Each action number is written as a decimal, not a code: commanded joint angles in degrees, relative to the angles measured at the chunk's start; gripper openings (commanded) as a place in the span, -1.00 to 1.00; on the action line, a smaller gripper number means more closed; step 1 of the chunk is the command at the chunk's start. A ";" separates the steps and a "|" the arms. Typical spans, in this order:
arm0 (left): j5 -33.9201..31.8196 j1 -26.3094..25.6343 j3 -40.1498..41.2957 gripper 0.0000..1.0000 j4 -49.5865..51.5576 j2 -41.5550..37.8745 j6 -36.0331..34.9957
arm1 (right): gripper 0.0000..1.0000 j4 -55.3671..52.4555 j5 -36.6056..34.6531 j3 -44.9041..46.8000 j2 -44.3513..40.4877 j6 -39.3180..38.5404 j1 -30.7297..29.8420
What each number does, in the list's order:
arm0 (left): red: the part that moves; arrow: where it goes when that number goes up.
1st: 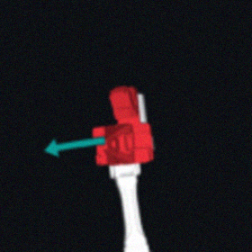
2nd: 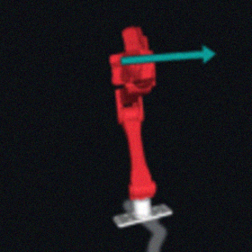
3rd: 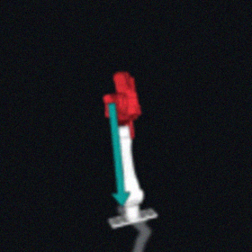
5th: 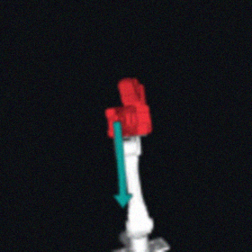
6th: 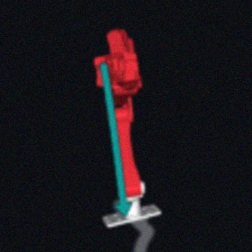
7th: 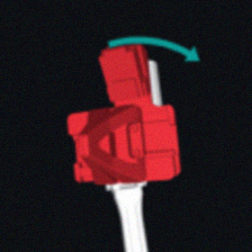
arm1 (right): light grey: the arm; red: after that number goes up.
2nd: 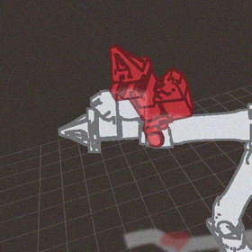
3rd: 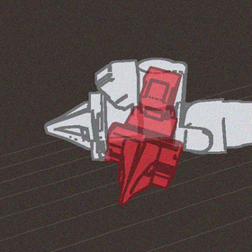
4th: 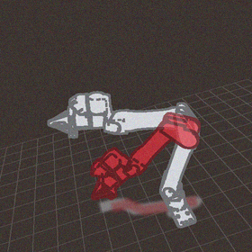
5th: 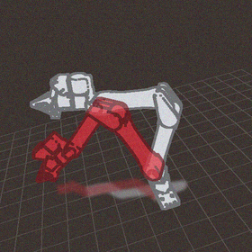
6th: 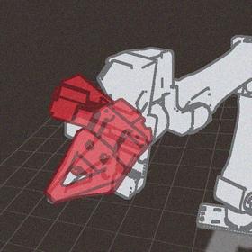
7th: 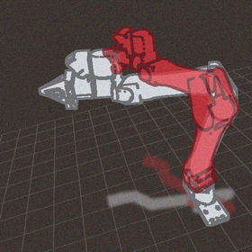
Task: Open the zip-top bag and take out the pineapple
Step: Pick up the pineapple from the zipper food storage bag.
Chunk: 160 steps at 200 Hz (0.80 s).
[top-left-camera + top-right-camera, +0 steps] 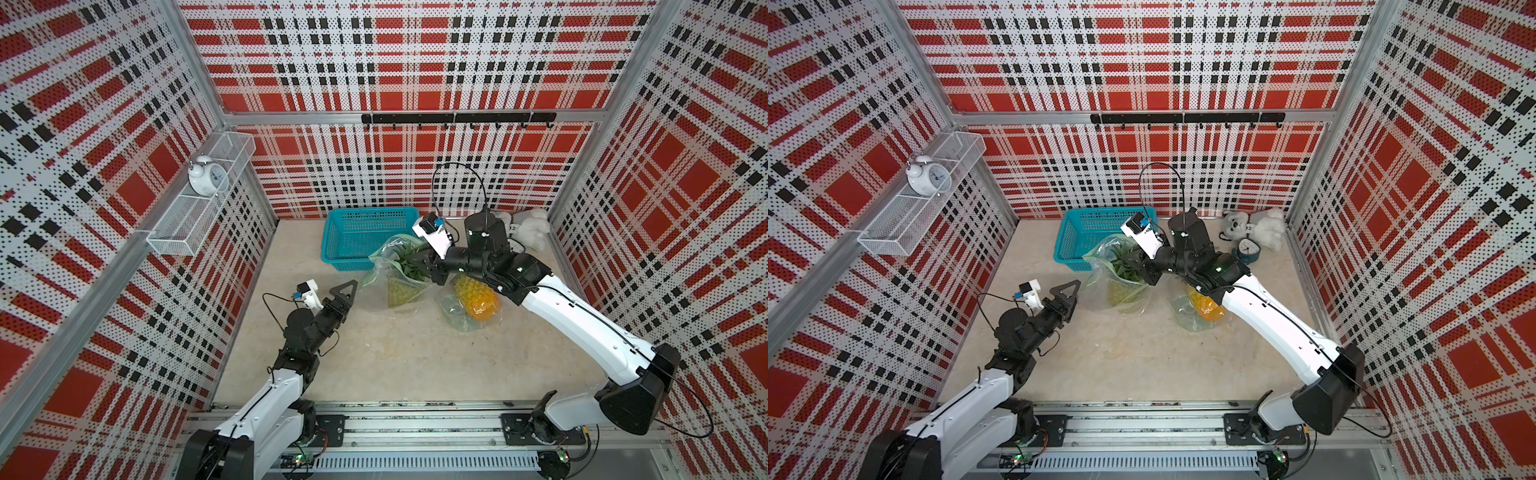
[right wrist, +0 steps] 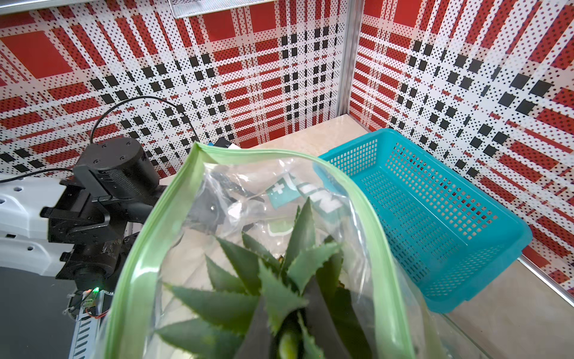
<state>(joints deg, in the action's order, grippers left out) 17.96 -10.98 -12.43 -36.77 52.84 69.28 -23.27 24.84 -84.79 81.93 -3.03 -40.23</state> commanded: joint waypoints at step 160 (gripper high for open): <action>-8.03 -2.73 4.09 -1.00 -7.74 8.09 -4.91 | -1.00 9.55 2.63 -2.17 -3.42 2.06 -0.12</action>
<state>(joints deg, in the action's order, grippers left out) 13.58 -13.39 -8.67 -45.71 59.44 69.08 -21.93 25.34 -84.79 81.93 -1.76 -40.23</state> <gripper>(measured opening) 0.048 0.130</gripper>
